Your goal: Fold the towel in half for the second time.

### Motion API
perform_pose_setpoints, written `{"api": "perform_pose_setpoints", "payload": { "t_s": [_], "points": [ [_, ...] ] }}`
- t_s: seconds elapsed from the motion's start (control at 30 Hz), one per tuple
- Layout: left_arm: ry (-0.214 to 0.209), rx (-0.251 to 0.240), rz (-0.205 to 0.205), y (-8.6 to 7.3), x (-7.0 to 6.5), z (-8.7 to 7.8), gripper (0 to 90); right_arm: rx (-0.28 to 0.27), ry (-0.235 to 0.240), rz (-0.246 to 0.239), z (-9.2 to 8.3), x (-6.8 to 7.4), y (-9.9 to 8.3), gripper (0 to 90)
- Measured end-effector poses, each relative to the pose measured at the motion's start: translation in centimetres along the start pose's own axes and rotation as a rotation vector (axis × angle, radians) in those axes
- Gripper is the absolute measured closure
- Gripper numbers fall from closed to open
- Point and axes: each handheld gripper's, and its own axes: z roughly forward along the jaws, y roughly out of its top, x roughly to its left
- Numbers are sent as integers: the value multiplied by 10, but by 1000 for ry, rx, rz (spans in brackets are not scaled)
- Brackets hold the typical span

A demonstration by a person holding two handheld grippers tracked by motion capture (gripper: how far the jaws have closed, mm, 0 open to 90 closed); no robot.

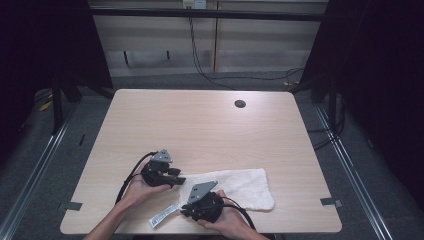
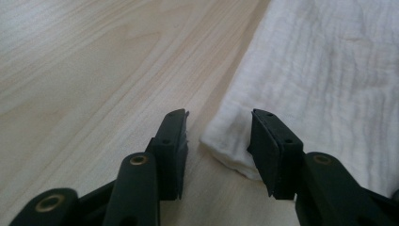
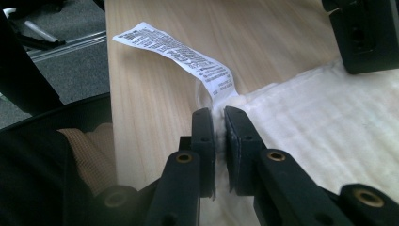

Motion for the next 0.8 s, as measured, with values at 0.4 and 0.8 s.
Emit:
{"api": "perform_pose_setpoints", "payload": {
  "t_s": [0.4,0.8],
  "points": [
    [-17,4,36,0,-8,3,835,-16,-2,72,1,1,1,840],
    [-60,-47,-13,2,1,-14,848,-91,53,80,-12,-2,12,841]
  ]
}}
